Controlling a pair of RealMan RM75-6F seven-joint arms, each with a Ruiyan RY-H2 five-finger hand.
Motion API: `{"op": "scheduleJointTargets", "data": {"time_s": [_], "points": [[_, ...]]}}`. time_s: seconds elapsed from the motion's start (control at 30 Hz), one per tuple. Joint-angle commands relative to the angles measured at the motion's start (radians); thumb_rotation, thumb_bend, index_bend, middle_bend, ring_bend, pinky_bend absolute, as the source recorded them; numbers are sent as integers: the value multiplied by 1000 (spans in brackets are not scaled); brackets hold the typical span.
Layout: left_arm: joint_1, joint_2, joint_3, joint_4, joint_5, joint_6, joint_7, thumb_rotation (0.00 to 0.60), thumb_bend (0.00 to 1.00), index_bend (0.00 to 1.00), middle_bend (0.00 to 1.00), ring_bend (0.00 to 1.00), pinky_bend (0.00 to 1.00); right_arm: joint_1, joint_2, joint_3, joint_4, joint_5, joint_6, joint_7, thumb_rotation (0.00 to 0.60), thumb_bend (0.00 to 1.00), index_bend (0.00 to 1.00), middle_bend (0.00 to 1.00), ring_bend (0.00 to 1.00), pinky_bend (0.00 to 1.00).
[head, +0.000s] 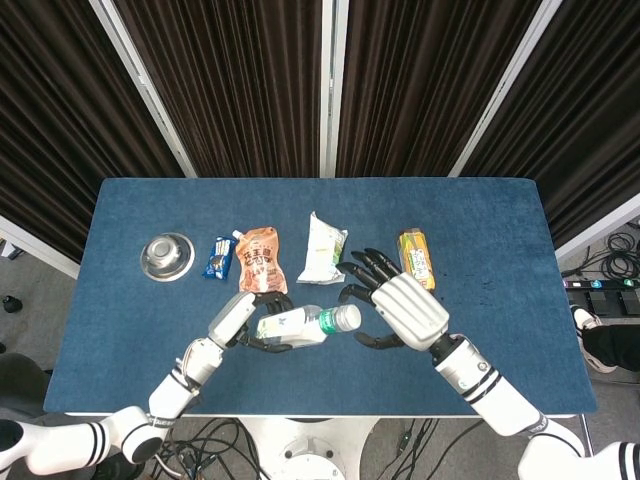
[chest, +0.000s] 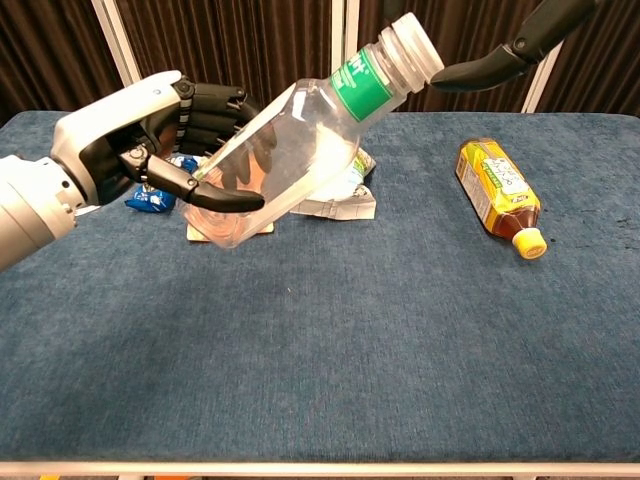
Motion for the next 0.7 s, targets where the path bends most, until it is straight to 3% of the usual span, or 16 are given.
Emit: {"op": "scheduleJointTargets", "data": {"time_s": [0.03, 0.7], "points": [[-2, 2, -1, -2, 0, -2, 0, 600, 204, 634, 592, 516, 530, 0, -3, 2, 0, 2, 3, -2, 600, 137, 381, 126, 0, 0], [4, -2, 8, 5, 4, 7, -9, 600, 204, 634, 592, 516, 530, 5, -9, 7, 0, 20, 2, -20, 600, 180, 489, 148, 0, 0]]}}
